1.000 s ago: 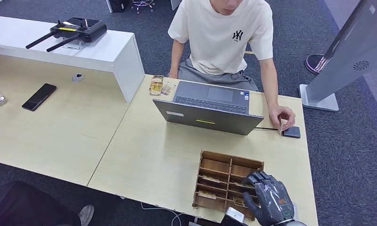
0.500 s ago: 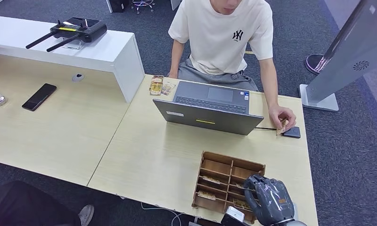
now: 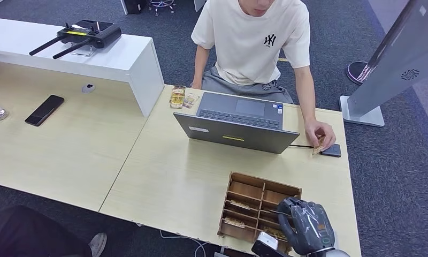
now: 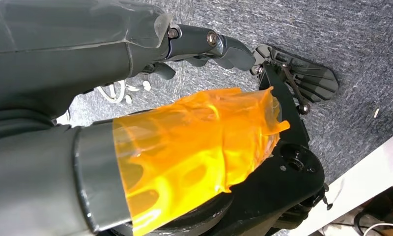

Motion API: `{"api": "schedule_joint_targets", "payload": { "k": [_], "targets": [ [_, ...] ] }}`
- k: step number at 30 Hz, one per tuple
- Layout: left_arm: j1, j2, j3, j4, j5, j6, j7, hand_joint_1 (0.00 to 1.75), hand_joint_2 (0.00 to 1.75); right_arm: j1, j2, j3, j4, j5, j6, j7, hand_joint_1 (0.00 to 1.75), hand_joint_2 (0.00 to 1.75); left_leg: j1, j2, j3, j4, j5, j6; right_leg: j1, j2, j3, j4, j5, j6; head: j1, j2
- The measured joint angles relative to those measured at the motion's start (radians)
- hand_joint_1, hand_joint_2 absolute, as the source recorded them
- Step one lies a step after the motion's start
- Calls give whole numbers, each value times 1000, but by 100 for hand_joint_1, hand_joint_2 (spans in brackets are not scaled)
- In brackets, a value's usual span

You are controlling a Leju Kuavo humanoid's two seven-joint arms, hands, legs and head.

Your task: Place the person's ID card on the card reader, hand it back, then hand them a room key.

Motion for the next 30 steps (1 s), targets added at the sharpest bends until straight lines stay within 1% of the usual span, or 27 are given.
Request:
{"api": "schedule_joint_targets", "payload": {
  "k": [11, 12, 16, 21, 30],
  "targets": [
    [0, 0, -12, 0, 11, -1, -5, 0, 0, -14, 21, -48, -73, -50, -7, -9, 158, 175, 0, 0, 0, 0, 0, 0, 0, 0, 0, 0, 0, 0, 0, 0],
    [0, 0, -14, 0, 13, -1, -5, 0, 0, -15, 22, -52, -80, -59, -7, -12, 159, 175, 0, 0, 0, 0, 0, 0, 0, 0, 0, 0, 0, 0, 0, 0],
    [0, 0, -23, 0, 19, -2, -12, 0, 0, -18, 24, -72, -114, -110, 0, -18, 174, 175, 0, 0, 0, 0, 0, 0, 0, 0, 0, 0, 0, 0, 0, 0],
    [0, 1, -28, 0, 27, -3, -15, 0, 0, -23, 24, -102, -158, -195, 19, -37, 173, 175, 0, 0, 0, 0, 0, 0, 0, 0, 0, 0, 0, 0, 0, 0],
    [0, 6, -35, 0, 33, -4, -17, 0, 0, -37, 24, -138, -200, -275, 44, -57, 175, 175, 0, 0, 0, 0, 0, 0, 0, 0, 0, 0, 0, 0, 0, 0]
  ]
}}
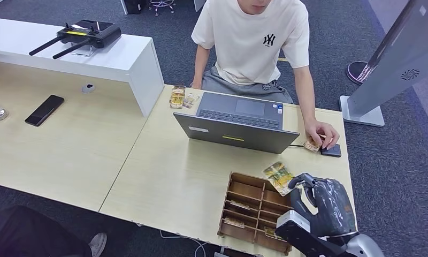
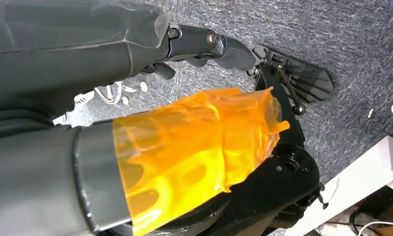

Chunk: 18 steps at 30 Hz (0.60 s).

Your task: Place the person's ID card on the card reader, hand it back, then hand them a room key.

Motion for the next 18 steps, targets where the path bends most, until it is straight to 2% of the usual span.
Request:
{"api": "schedule_joint_targets", "payload": {
  "k": [8, 18],
  "targets": [
    [0, 1, -19, 0, 9, 0, -1, 0, 0, -27, 6, -20, -2, -37, 5, -29, 175, 175, 0, 0, 0, 0, 0, 0, 0, 0, 0, 0, 0, 0, 0, 0],
    [-1, 3, -49, 0, 10, -4, -1, 0, 0, -104, 62, -28, 23, -92, -22, -96, 175, 175, 0, 0, 0, 0, 0, 0, 0, 0, 0, 0, 0, 0, 0, 0]
  ]
}}
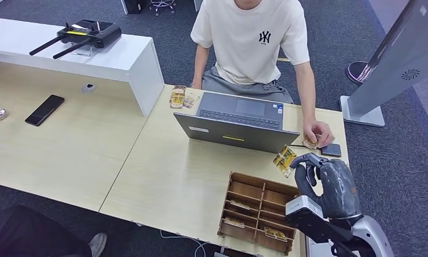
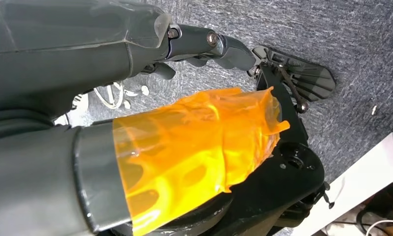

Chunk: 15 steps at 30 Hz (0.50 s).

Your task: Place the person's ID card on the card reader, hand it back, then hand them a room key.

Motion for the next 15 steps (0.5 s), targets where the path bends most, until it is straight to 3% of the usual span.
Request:
{"api": "schedule_joint_targets", "payload": {
  "k": [15],
  "targets": [
    [-4, 6, -63, 0, -3, -9, 0, 0, 0, -166, 125, -31, 97, -229, -30, -71, 175, 175, 0, 0, 0, 0, 0, 0, 0, 0, 0, 0, 0, 0, 0, 0]
  ]
}}
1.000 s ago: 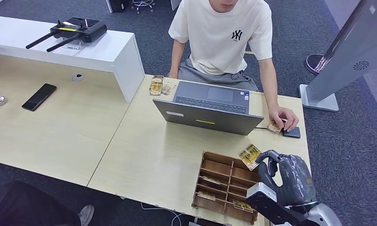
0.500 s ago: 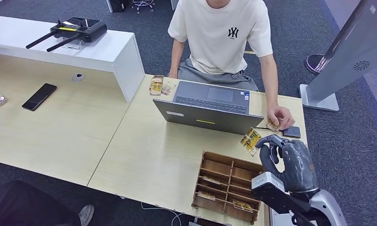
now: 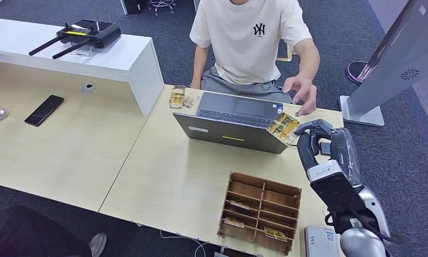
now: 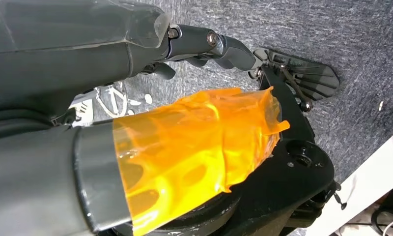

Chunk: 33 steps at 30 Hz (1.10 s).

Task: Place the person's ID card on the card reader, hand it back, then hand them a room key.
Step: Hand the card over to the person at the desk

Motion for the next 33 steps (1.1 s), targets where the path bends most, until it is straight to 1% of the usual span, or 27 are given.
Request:
{"api": "schedule_joint_targets", "payload": {
  "k": [4, 8, 12, 22, 23, 24, 26, 27, 28, 29, 33],
  "targets": [
    [-5, 4, -18, 0, -8, -5, 0, 0, 0, -77, 30, -8, 68, -6, -10, 0, 175, 175, 0, 0, 0, 0, 0, 0, 0, 0, 0, 1, 0, 0, 0, 0],
    [-11, 9, -39, 0, -17, -10, 0, 0, 0, -169, 61, -15, 168, 7, -23, 12, 175, 175, 0, 0, 0, 0, 1, -1, 0, 0, 0, 1, 1, -1, 0, 0],
    [-12, 12, -57, 0, -22, -13, 4, 0, 0, -239, 89, -20, 267, 13, -31, 26, 175, 175, 0, 0, 0, 0, 1, -1, 0, 0, 0, 1, 1, -1, 0, 0],
    [-14, 18, -87, 0, -29, -4, 23, 0, 0, -352, 138, -22, 461, 66, -55, 42, 175, 175, 0, -1, 0, 0, 1, -1, 0, 0, -1, 1, 1, -1, 0, 0],
    [-14, 18, -89, 0, -29, -4, 24, 0, 0, -358, 142, -22, 476, 74, -58, 42, 169, 175, 0, -1, 0, 0, 1, -1, 0, 0, -1, 1, 1, -1, 0, 0],
    [-14, 18, -92, 0, -29, -4, 25, 0, 0, -362, 145, -22, 490, 80, -61, 42, 144, 175, 0, -1, 0, 0, 1, -1, 0, 0, -1, 1, 1, -1, 0, 0],
    [-14, 18, -98, 0, -28, -4, 25, 0, 0, -368, 150, -22, 513, 87, -65, 43, 60, 175, 0, -1, 0, 0, 1, -1, 0, 0, -1, 1, 1, -1, 0, 0],
    [-14, 18, -100, 0, -27, -5, 25, 0, 0, -369, 152, -22, 521, 92, -65, 46, 22, 175, 0, 0, 0, 0, 1, -1, 0, 0, -1, 1, 1, -1, 0, 0],
    [-14, 18, -101, 0, -25, -6, 25, 0, 0, -371, 155, -22, 528, 96, -65, 50, 3, 175, 0, -1, 0, 0, 1, -1, 0, 0, -1, 1, 1, -1, 0, 0],
    [-15, 18, -101, 0, -23, -6, 25, 0, 0, -372, 156, -22, 533, 101, -64, 55, 0, 175, 0, -1, 0, 0, 1, -1, 0, 0, -1, 1, 1, -1, 0, 0],
    [-17, 18, -103, 0, -17, -7, 24, 0, 0, -373, 163, -20, 551, 119, -64, 64, 0, 175, 0, -1, 0, 0, 1, -1, 0, 0, -1, 1, 1, -1, 0, 0]
  ]
}}
